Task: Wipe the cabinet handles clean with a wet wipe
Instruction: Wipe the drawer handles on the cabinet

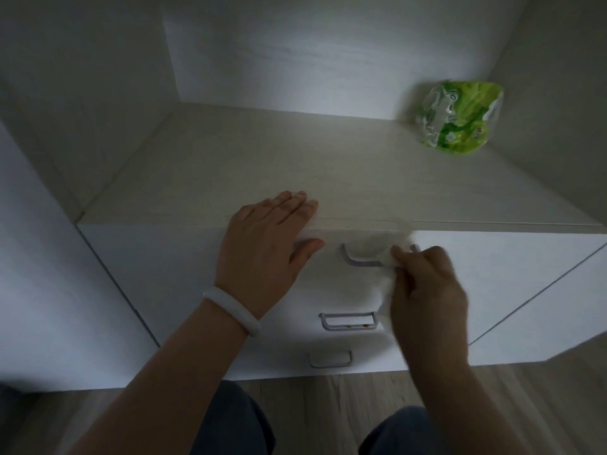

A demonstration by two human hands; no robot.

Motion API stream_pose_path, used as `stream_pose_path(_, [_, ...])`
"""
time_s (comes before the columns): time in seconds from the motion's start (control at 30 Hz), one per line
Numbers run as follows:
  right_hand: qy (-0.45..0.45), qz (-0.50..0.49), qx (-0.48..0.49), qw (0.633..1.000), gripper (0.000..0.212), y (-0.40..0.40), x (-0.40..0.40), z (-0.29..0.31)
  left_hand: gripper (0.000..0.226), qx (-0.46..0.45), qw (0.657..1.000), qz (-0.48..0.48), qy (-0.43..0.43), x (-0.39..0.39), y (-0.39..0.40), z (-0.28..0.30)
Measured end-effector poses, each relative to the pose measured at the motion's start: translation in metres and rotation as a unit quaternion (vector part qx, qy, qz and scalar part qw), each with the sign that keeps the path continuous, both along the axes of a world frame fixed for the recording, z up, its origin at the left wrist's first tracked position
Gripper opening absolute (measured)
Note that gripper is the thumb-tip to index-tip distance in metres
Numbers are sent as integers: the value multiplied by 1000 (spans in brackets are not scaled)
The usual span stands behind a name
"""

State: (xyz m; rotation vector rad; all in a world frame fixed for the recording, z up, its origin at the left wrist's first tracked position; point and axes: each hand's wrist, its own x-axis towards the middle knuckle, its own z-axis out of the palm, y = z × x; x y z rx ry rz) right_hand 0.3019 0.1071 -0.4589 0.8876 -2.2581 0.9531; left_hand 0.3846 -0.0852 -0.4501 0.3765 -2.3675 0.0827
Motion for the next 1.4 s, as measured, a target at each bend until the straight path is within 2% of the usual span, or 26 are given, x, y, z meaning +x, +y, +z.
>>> stream_pose_path(0.1, [-4,53,42,998,25,-10,10,2,49,3,1000,-8,4,0,0,-1])
stream_pose_path(0.23, [-8,-23,6,1000,19,7,-10,11,49,4,1000,-4,3,0,-1,-1])
stream_pose_path(0.3, [1,-50,20,999,20,5,-5,8,49,9,1000,-3,2,-1,-1,0])
stream_pose_path(0.4, [1,-13,47,999,26,-22,18,2,49,10,1000,-5,1,-1,0,0])
stream_pose_path(0.47, [7,22,49,999,21,-39,28,1,49,4,1000,0,-4,0,0,1])
stream_pose_path(0.63, [-13,62,-9,998,20,-20,19,-4,50,4,1000,-6,-8,1,-1,0])
stream_pose_path(0.8, [-63,22,-54,996,22,31,1,-35,50,3,1000,-2,-1,-1,-1,-1])
stream_pose_path(0.93, [-86,-18,-17,996,22,35,-15,-75,50,9,1000,-5,-2,-1,-1,0])
stream_pose_path(1.1, [-74,24,98,992,21,24,-41,-112,49,9,1000,-7,-5,0,-1,0])
stream_pose_path(1.27, [-141,75,126,979,21,20,-47,-134,50,3,1000,-7,-6,-1,-1,-1])
stream_pose_path(1.4, [-246,99,117,957,26,23,-41,-129,50,3,1000,-6,-7,0,-1,0])
